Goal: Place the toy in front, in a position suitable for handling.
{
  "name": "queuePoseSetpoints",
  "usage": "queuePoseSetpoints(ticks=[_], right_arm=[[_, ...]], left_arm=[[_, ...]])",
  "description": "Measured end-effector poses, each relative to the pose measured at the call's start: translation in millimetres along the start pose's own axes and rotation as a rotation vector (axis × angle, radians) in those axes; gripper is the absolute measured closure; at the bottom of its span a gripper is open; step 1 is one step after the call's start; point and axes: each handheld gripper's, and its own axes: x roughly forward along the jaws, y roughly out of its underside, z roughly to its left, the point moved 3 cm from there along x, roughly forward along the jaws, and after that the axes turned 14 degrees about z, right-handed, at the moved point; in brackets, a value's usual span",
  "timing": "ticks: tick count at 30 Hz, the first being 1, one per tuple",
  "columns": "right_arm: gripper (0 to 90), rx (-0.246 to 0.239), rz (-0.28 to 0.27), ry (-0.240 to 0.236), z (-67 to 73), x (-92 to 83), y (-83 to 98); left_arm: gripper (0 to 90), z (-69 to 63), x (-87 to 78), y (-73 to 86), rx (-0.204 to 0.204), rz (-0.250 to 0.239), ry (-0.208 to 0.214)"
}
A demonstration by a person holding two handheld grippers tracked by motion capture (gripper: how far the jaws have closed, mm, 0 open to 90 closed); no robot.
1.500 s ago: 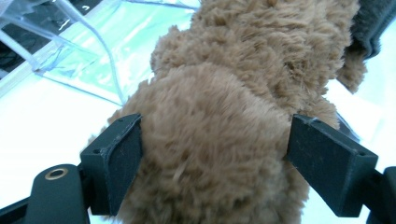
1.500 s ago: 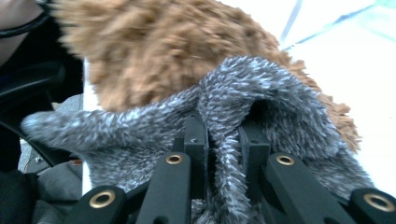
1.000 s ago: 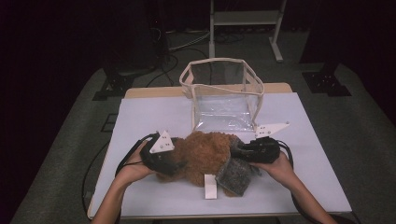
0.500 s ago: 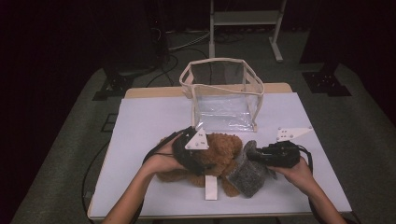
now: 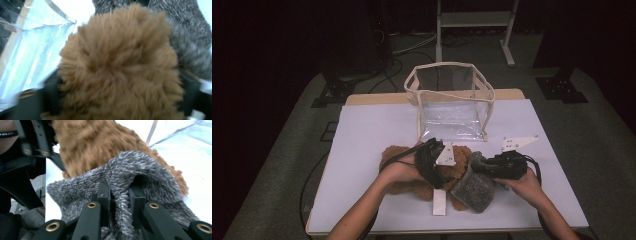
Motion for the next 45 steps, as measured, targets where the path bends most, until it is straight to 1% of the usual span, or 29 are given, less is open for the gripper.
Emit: queuePoseSetpoints(ticks=[1, 2, 4, 5, 6, 7, 9, 10, 11, 12, 13, 15, 17, 19, 20, 21, 23, 24, 25, 27, 30, 32, 34, 35, 37, 39, 41, 43, 45], right_arm=[[74.9, -0.002, -0.002, -0.003, 0.6, 1.4, -1.7], [74.9, -0.003, -0.001, -0.003, 1.7, 2.6, -3.7], [74.9, -0.016, -0.004, -0.004, 3.6, 3.9, -8.1], [74.9, -0.024, -0.011, -0.006, 5.3, 3.2, -11.7], [74.9, -0.032, -0.018, -0.007, 5.9, 1.8, -13.9], [75.0, -0.035, -0.028, -0.008, 7.5, -1.0, -17.1], [75.0, -0.057, -0.045, 0.005, 11.9, -8.4, -23.6], [75.0, -0.072, -0.055, 0.013, 14.8, -12.8, -26.6], [75.0, -0.081, -0.068, 0.024, 17.9, -18.1, -29.9], [75.0, -0.083, -0.077, 0.030, 19.6, -21.4, -31.4], [75.1, -0.081, -0.083, 0.035, 20.1, -23.0, -31.7], [75.4, -0.061, -0.092, 0.033, 18.4, -21.5, -28.8], [75.4, -0.032, -0.079, 0.026, 14.6, -14.5, -20.8], [75.4, -0.002, -0.064, 0.006, 10.7, -6.6, -12.7], [75.4, 0.019, -0.043, -0.002, 8.3, -0.5, -7.2], [75.5, 0.030, -0.036, -0.010, 7.0, 2.3, -4.2], [75.5, 0.070, -0.041, -0.056, 4.0, 5.8, 1.7], [75.5, 0.073, -0.024, -0.052, 2.9, 5.4, 4.0], [75.4, 0.073, -0.010, -0.038, 2.2, 4.0, 5.1], [75.5, 0.060, -0.001, 0.004, 0.8, -0.1, 3.9], [75.5, 0.047, -0.041, 0.033, 0.3, -8.5, -5.4], [75.4, 0.033, -0.051, 0.066, -0.5, -11.2, -12.4], [75.3, 0.033, -0.042, 0.076, -3.7, -9.0, -13.6], [75.3, 0.037, -0.032, 0.079, -5.4, -6.6, -12.7], [75.2, 0.037, 0.033, 0.103, -9.8, 5.3, -5.7], [75.1, 0.047, 0.090, 0.114, -13.0, 14.4, 3.7], [75.0, 0.063, 0.095, 0.111, -15.2, 12.6, 10.2], [75.1, 0.074, 0.087, 0.117, -15.8, 2.2, 15.3], [75.1, 0.086, 0.068, 0.114, -14.3, -6.8, 17.0]], left_arm=[[26.3, -0.2, -1.6, -0.2, 0.003, -0.013, -0.015], [31.7, 0.4, -4.3, -0.5, -0.003, -0.028, -0.018], [35.3, 0.7, -11.7, -0.9, -0.021, -0.069, -0.010], [36.8, 0.7, -14.5, -1.3, -0.023, -0.081, -0.006], [37.2, 1.2, -18.6, -1.9, -0.021, -0.085, -0.010], [37.8, 1.8, -23.4, -3.0, -0.031, -0.101, 0.001], [37.9, 2.9, -30.2, -4.6, -0.044, -0.125, 0.018], [37.9, 3.5, -33.3, -6.0, -0.058, -0.148, 0.028], [37.9, 4.1, -35.1, -6.9, -0.059, -0.152, 0.033], [37.9, 4.4, -35.6, -7.8, -0.067, -0.159, 0.028], [37.9, 5.3, -35.4, -8.2, -0.074, -0.161, 0.024], [38.2, 5.7, -32.7, -7.9, -0.080, -0.155, 0.015], [38.7, 4.1, -28.3, -7.2, -0.080, -0.142, 0.013], [39.0, 3.4, -25.7, -6.9, -0.081, -0.134, 0.016], [39.0, 3.8, -25.6, -6.8, -0.085, -0.134, 0.016], [39.0, 4.2, -25.5, -6.4, -0.083, -0.131, 0.019], [38.9, 3.5, -26.4, -5.1, -0.076, -0.130, 0.025], [39.0, 3.2, -27.3, -4.5, -0.074, -0.129, 0.027], [39.0, 2.3, -28.1, -4.6, -0.075, -0.131, 0.034], [39.0, 0.8, -29.1, -5.7, -0.062, -0.125, 0.042], [39.0, -2.2, -29.7, -8.7, -0.047, -0.124, 0.042], [39.0, -2.8, -31.2, -9.2, -0.046, -0.126, 0.040], [39.0, -1.8, -32.1, -8.0, -0.048, -0.126, 0.038], [38.9, -1.1, -31.9, -6.7, -0.055, -0.130, 0.037], [38.9, -0.5, -31.6, -4.7, -0.062, -0.131, 0.040], [38.9, -0.4, -31.8, -3.3, -0.066, -0.138, 0.041], [38.8, -0.4, -32.6, -3.1, -0.065, -0.144, 0.044], [38.7, -0.3, -33.3, -4.3, -0.060, -0.144, 0.044], [38.7, -0.4, -33.4, -6.1, -0.058, -0.142, 0.045]])
